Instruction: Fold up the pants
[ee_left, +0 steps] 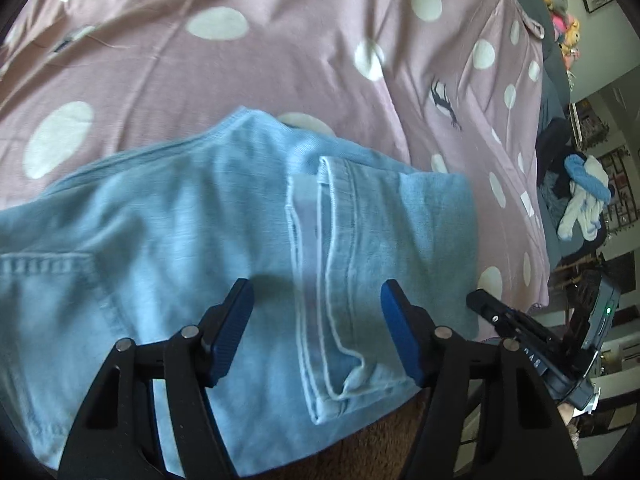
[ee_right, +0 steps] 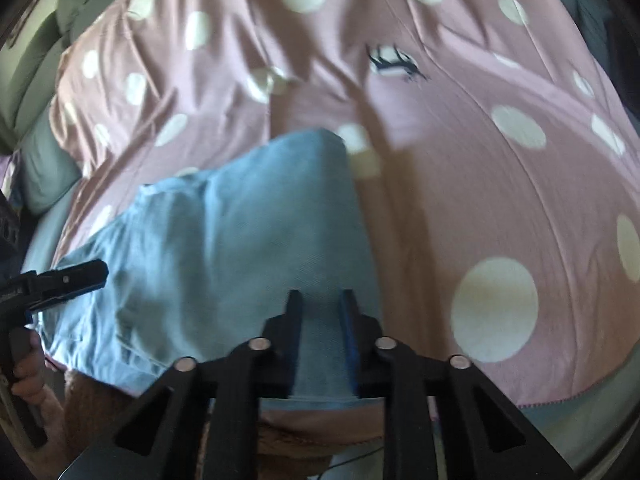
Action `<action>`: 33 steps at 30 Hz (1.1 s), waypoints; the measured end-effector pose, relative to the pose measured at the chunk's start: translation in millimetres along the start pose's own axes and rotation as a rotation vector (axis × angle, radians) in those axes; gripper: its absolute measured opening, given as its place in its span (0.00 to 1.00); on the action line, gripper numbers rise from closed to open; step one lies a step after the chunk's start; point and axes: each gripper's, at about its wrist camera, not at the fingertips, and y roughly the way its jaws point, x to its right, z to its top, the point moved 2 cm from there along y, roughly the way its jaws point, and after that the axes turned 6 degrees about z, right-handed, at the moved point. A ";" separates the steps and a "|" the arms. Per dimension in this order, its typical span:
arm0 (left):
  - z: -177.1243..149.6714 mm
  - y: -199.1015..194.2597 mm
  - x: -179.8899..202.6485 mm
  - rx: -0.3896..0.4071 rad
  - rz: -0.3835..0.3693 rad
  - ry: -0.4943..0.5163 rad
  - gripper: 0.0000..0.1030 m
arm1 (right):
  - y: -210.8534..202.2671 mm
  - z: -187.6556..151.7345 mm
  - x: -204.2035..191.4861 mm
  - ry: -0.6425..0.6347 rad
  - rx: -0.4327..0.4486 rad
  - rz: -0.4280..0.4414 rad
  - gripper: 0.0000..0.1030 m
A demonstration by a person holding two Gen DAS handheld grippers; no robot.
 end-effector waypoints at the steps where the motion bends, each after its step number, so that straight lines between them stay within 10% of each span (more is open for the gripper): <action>1: 1.8 5.6 1.6 -0.018 -0.017 -0.005 0.61 | 4.4 -2.6 1.9 0.006 -0.010 0.009 0.18; 14: -3.4 14.4 17.3 -0.032 -0.169 -0.051 0.11 | 8.0 -13.9 6.2 0.038 0.001 0.086 0.18; 21: -9.7 -25.8 8.4 0.062 -0.096 -0.006 0.10 | -2.3 0.6 1.0 0.022 0.015 0.091 0.18; 33: -16.2 5.6 -0.1 0.005 -0.003 -0.009 0.26 | 34.7 74.9 -11.8 0.001 0.013 0.018 0.18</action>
